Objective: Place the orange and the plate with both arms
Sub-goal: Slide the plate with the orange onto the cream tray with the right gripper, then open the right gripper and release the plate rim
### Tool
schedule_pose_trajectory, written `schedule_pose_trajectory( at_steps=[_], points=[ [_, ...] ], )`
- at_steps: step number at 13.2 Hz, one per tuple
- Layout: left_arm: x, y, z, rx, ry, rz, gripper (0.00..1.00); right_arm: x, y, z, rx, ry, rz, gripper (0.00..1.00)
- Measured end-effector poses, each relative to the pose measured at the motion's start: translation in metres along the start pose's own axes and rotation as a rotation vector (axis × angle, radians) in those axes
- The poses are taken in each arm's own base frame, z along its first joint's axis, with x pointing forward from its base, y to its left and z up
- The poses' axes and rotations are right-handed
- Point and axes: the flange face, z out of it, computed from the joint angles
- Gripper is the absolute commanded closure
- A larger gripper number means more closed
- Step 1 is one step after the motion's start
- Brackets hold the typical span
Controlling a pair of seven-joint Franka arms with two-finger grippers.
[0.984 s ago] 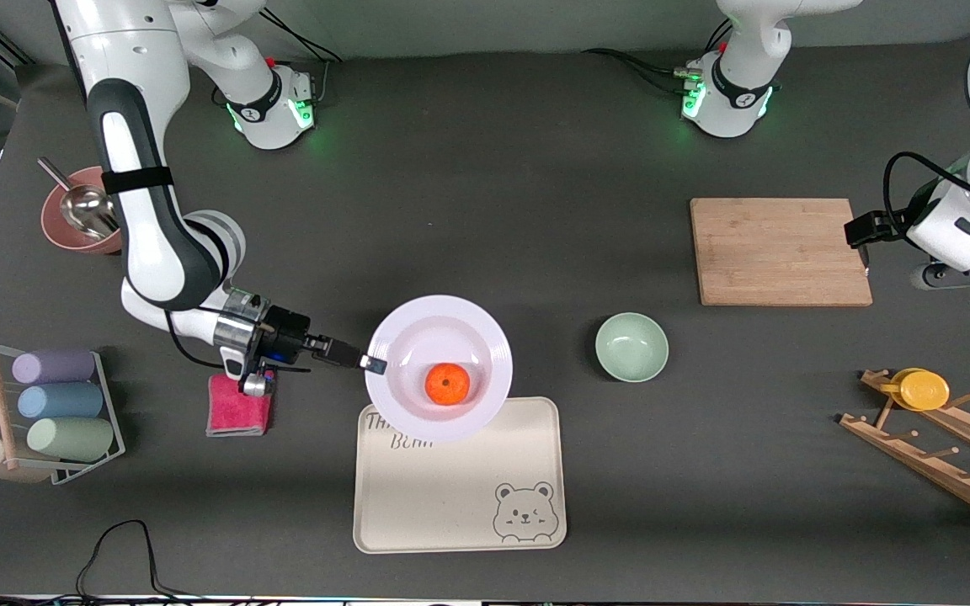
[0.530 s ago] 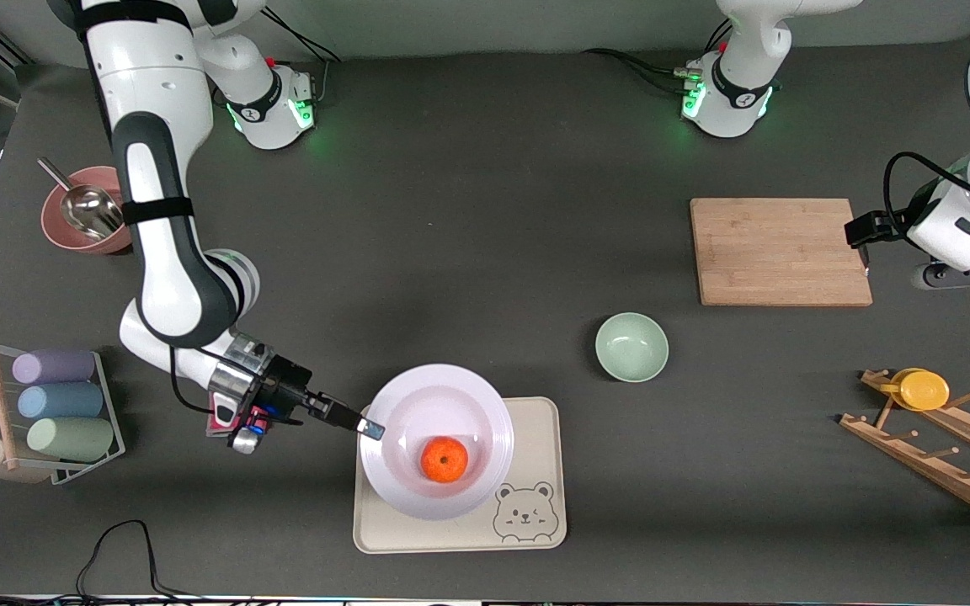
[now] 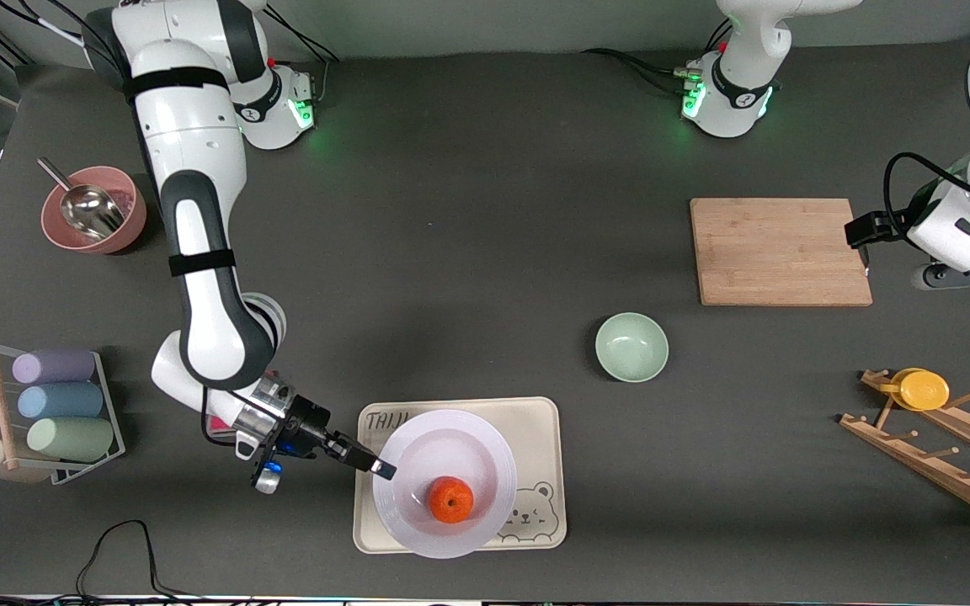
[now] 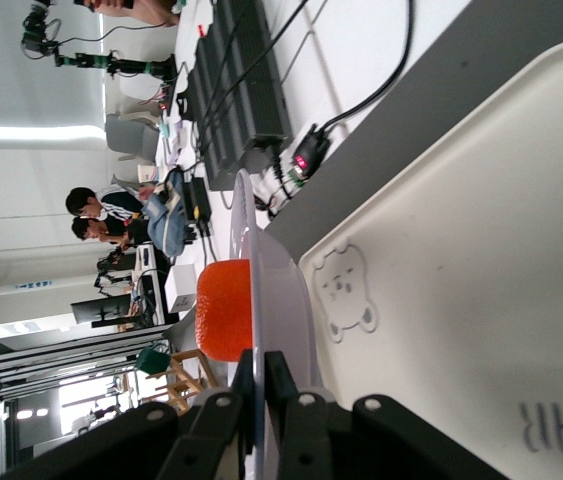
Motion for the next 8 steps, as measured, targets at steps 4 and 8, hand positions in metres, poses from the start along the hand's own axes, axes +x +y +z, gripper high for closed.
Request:
schedule_pose_trajectory(
  at_steps=[4, 8],
  points=[
    [0.000, 0.000, 0.001, 0.000, -0.001, 0.000, 0.00, 0.011, 0.036, 0.015, -0.049, 0.033, -0.003, 1.00],
    [0.001, 0.000, 0.002, 0.000, -0.003, 0.000, 0.00, 0.007, 0.058, 0.032, -0.087, 0.047, -0.021, 1.00]
  ],
)
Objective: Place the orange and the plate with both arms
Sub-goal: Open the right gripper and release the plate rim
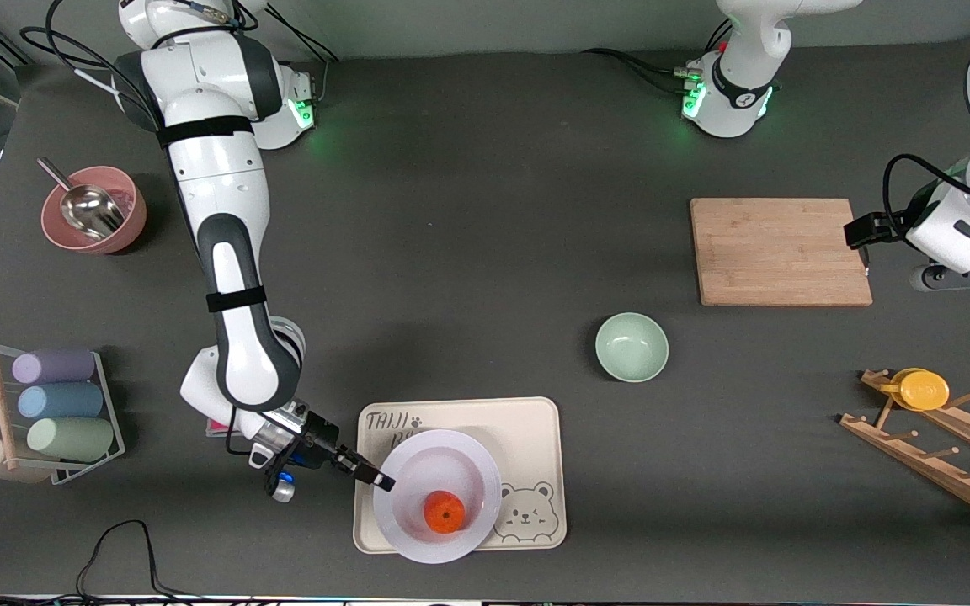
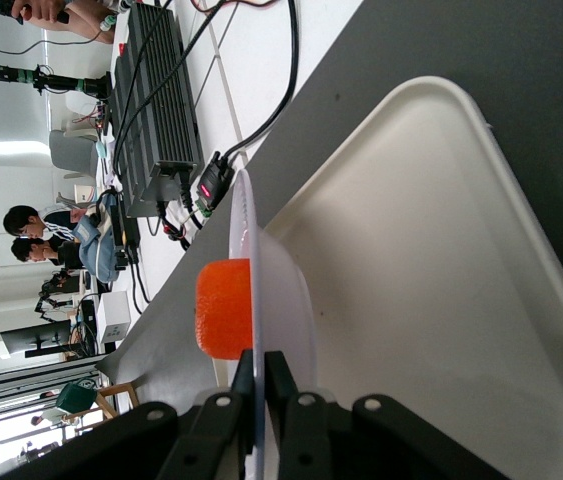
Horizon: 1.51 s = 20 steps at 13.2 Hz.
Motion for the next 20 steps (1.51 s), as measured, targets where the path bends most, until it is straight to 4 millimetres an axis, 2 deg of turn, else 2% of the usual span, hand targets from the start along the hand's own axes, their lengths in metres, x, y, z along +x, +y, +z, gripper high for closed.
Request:
schedule_pose_trajectory(
  at_steps=[6, 7, 8, 9, 10, 15, 20],
  points=[
    [0.000, 0.000, 0.000, 0.000, 0.000, 0.000, 0.00, -0.005, 0.007, 0.009, -0.014, 0.001, -0.006, 1.00],
    [0.000, 0.000, 0.000, 0.000, 0.000, 0.000, 0.00, -0.006, 0.008, 0.010, -0.015, 0.001, -0.006, 0.98],
    [0.000, 0.000, 0.000, 0.000, 0.000, 0.000, 0.00, -0.007, 0.008, 0.011, -0.015, 0.000, -0.005, 0.64],
    [0.000, 0.000, 0.000, 0.000, 0.000, 0.000, 0.00, -0.007, 0.008, 0.011, -0.015, 0.000, -0.005, 0.20],
    [0.000, 0.000, 0.000, 0.000, 0.000, 0.000, 0.00, -0.007, 0.007, 0.011, -0.014, -0.001, -0.006, 0.00],
    [0.000, 0.000, 0.000, 0.000, -0.001, 0.001, 0.00, -0.020, -0.003, 0.020, -0.027, -0.006, -0.038, 0.00],
    [0.000, 0.001, 0.000, 0.000, -0.001, 0.001, 0.00, -0.014, -0.004, 0.016, -0.099, -0.025, -0.136, 0.00]
  ],
)
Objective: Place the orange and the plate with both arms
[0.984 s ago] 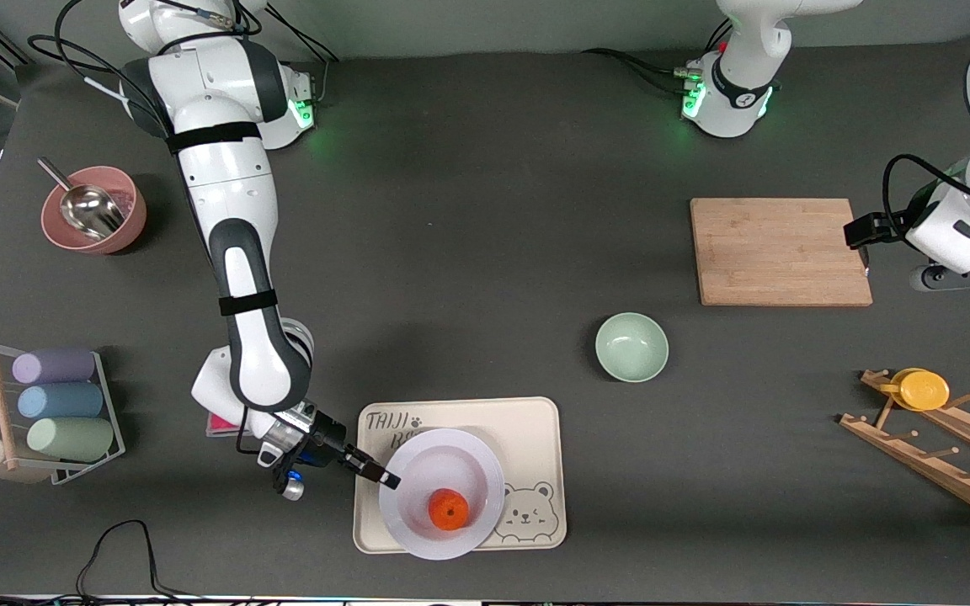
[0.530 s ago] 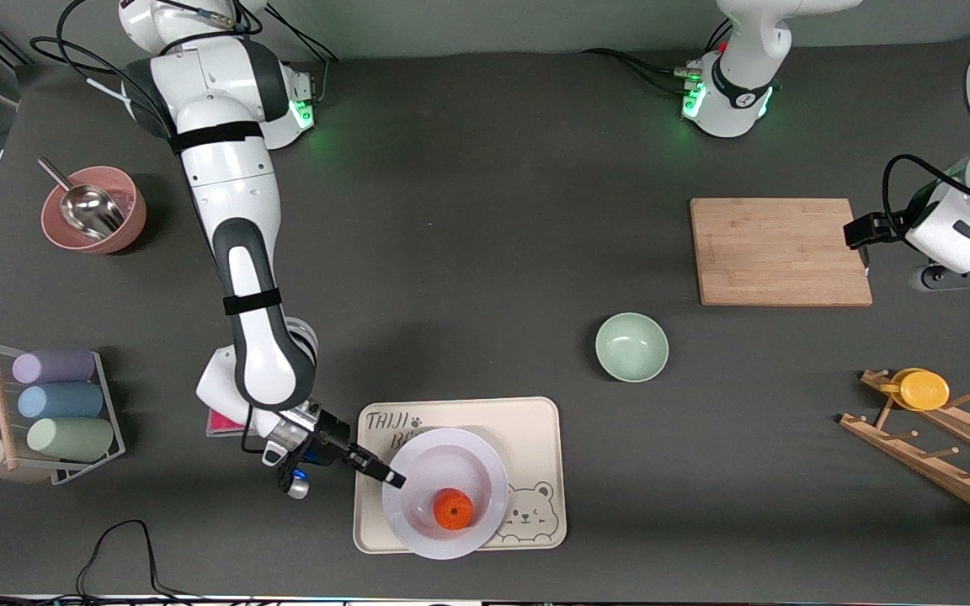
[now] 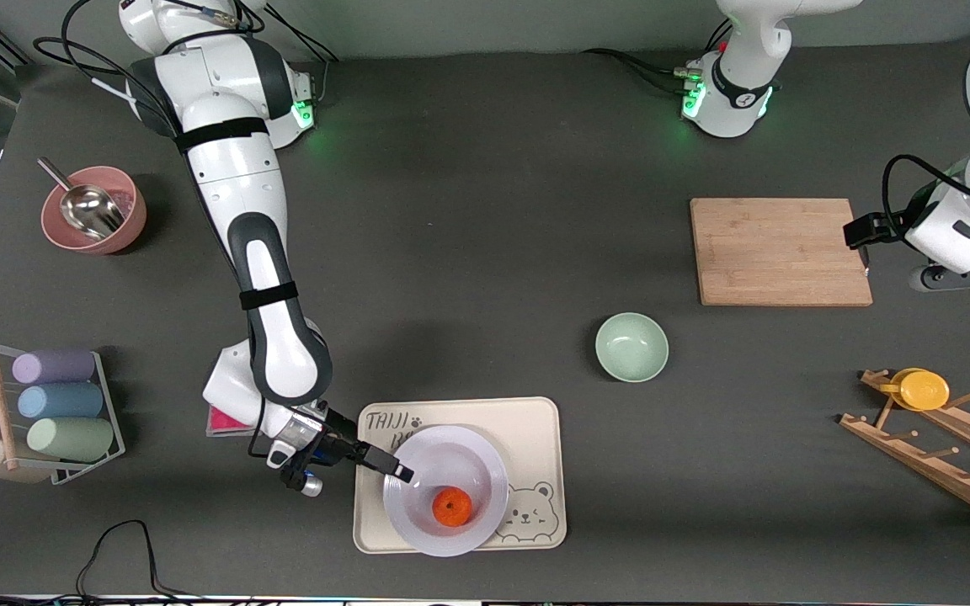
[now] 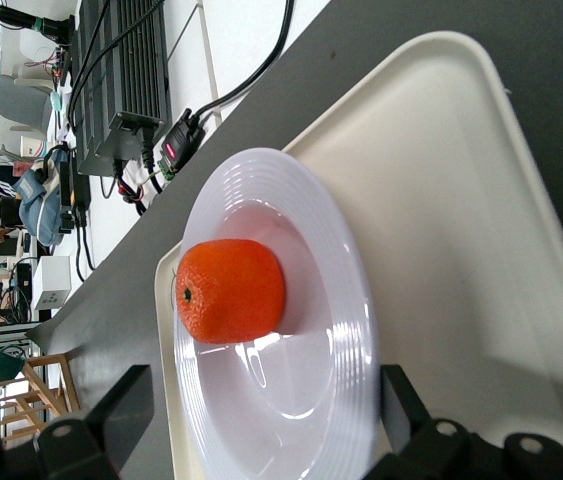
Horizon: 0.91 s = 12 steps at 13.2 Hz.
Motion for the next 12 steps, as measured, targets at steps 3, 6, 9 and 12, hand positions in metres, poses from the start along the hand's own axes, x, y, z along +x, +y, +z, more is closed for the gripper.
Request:
schedule_pose_trajectory(
  at_steps=[3, 6, 9, 12],
  points=[
    [0.000, 0.000, 0.000, 0.000, 0.000, 0.000, 0.00, 0.005, -0.005, -0.005, -0.073, -0.022, -0.070, 0.00],
    [0.000, 0.000, 0.000, 0.000, 0.000, 0.000, 0.00, 0.010, -0.016, -0.014, -0.156, -0.066, -0.107, 0.00],
    [0.000, 0.001, 0.001, 0.000, -0.001, 0.001, 0.00, 0.020, -0.029, -0.042, -0.292, -0.190, -0.131, 0.00],
    [0.001, 0.002, 0.001, 0.001, -0.002, 0.003, 0.00, 0.042, -0.050, -0.121, -0.450, -0.348, -0.189, 0.00]
  ],
)
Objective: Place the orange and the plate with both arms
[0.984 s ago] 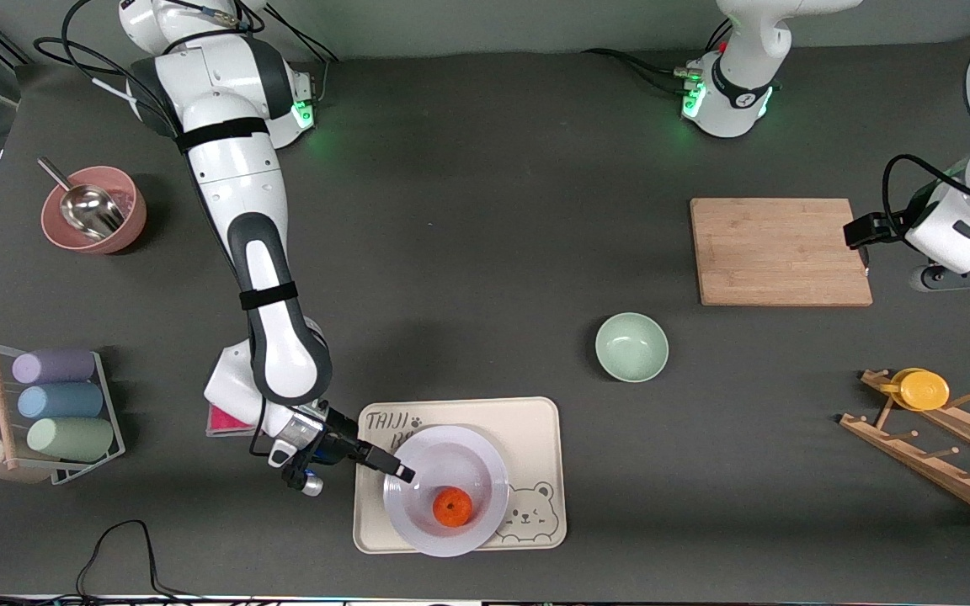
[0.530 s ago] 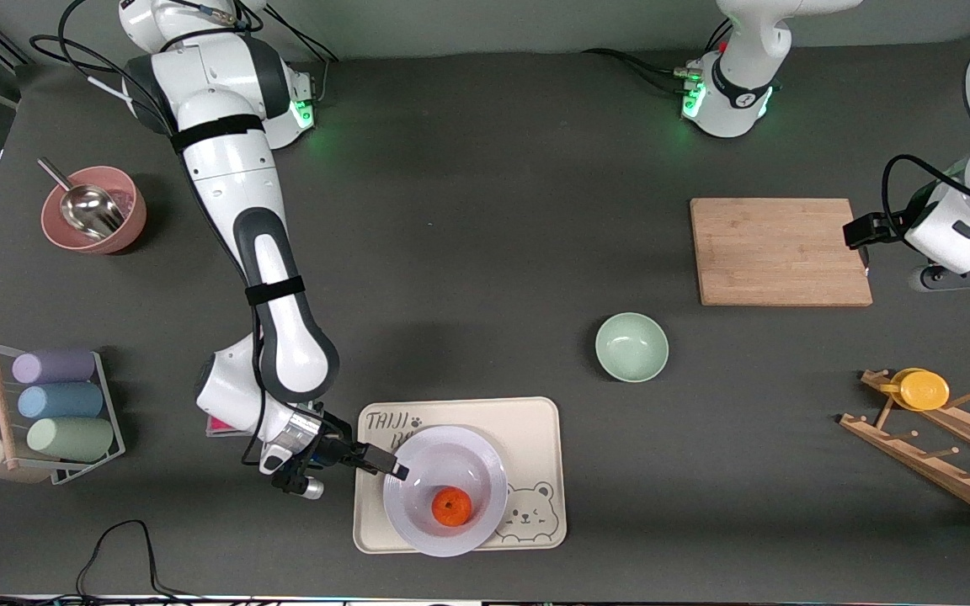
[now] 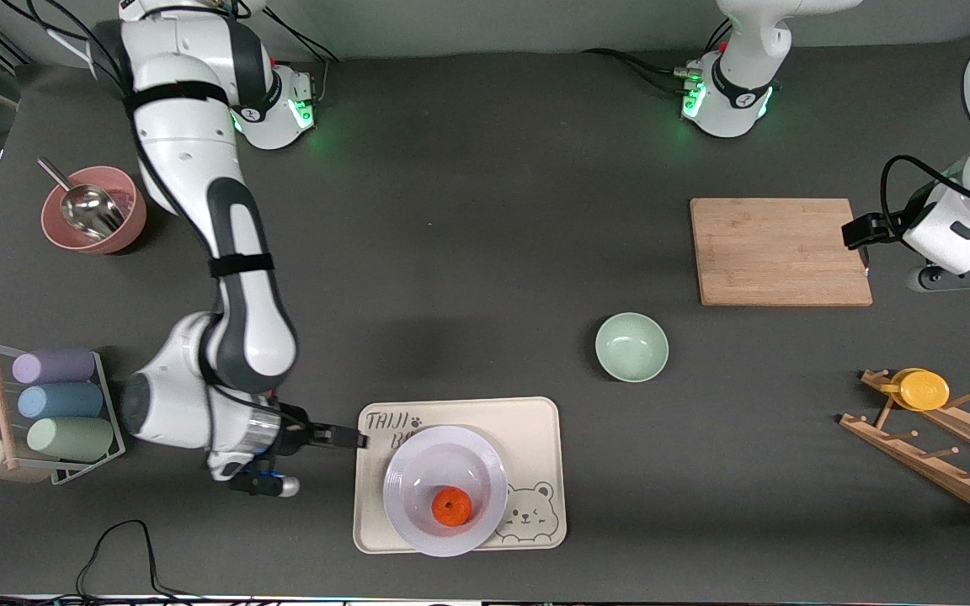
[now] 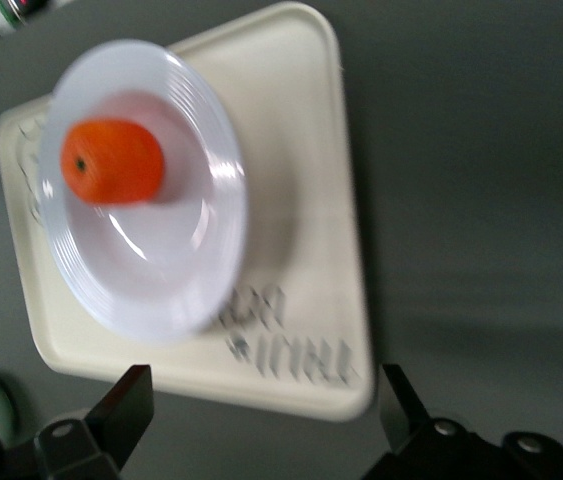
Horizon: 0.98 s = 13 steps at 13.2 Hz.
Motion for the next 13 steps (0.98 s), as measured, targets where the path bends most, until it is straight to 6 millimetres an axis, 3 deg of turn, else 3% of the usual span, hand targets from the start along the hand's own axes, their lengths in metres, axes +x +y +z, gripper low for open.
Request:
schedule_pose_trajectory(
  at_steps=[3, 5, 8, 13],
  points=[
    [0.000, 0.000, 0.000, 0.000, -0.001, 0.001, 0.00, -0.017, 0.009, -0.100, -0.108, 0.000, -0.028, 0.00],
    [0.000, 0.001, 0.000, 0.000, -0.001, 0.001, 0.00, -0.038, 0.012, -0.151, -0.228, 0.016, -0.069, 0.00],
    [-0.001, 0.003, -0.002, -0.028, 0.001, -0.001, 0.00, -0.065, 0.005, -0.208, -0.320, 0.054, -0.033, 0.00],
    [-0.017, 0.000, -0.028, -0.041, 0.053, -0.007, 0.00, -0.104, 0.045, -0.299, -0.352, 0.031, 0.047, 0.00]
  ],
)
